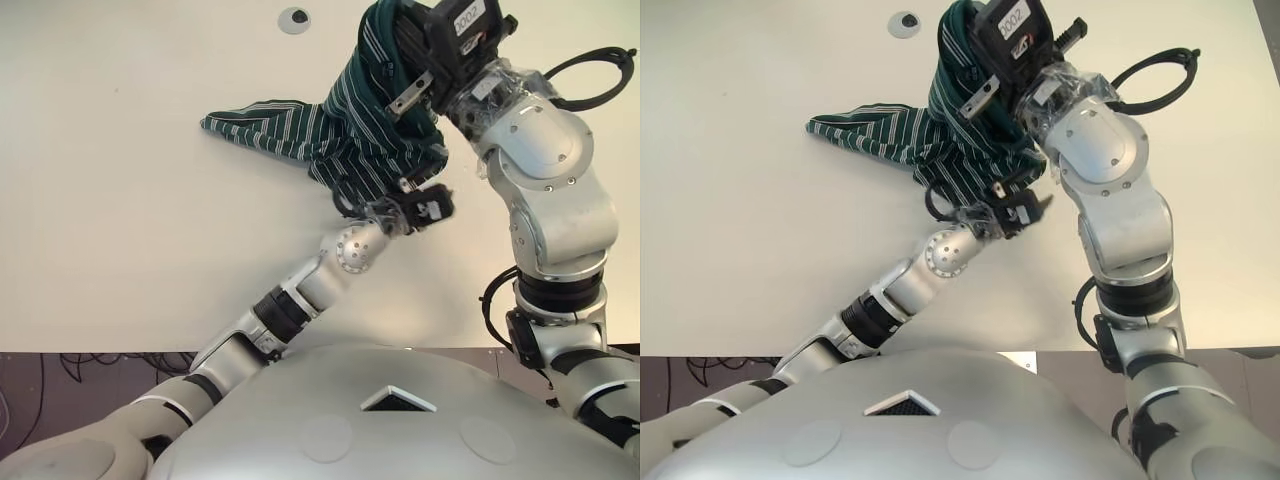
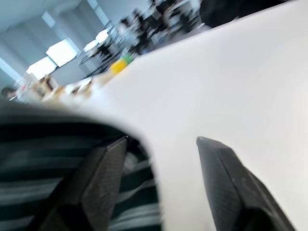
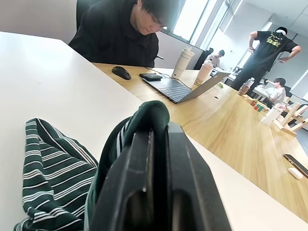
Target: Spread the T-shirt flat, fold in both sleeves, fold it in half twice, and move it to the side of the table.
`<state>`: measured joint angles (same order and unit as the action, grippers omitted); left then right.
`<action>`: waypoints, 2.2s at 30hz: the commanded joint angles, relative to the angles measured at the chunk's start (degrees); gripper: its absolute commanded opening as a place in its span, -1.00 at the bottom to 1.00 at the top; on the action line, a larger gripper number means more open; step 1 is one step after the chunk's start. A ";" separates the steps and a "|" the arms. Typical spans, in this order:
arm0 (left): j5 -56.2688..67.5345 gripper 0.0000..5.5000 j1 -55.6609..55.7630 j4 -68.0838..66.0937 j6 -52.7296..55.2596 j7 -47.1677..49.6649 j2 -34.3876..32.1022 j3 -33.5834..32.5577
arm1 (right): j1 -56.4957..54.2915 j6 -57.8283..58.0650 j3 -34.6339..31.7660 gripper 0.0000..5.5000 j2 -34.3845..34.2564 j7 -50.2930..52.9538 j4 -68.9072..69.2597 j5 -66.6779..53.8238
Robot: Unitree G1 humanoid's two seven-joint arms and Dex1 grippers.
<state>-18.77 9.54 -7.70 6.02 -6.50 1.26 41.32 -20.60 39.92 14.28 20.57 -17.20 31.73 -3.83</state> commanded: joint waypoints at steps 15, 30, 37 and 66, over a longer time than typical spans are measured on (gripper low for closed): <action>8.52 -0.06 -7.93 5.56 7.89 -6.60 -10.70 -18.96 | 2.75 -5.13 -6.16 -0.98 1.60 0.96 -9.33 2.60; -0.85 -0.06 -2.62 8.48 5.86 -30.70 -44.14 -18.62 | 14.10 -13.14 -12.72 -0.98 12.00 -5.70 -17.06 4.82; 1.11 -0.06 5.33 -0.21 -9.29 -36.31 -52.16 -23.22 | 25.58 -24.83 -11.51 -0.98 19.94 -12.64 -19.29 8.04; 7.12 0.30 0.72 3.89 -5.44 -23.82 -10.65 -7.22 | 33.58 -24.59 -7.72 -0.98 18.41 -15.68 -10.67 10.92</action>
<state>-10.29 9.28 -1.86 -0.34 -31.78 -10.45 34.75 13.47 14.47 5.77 39.59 -32.88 20.24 6.80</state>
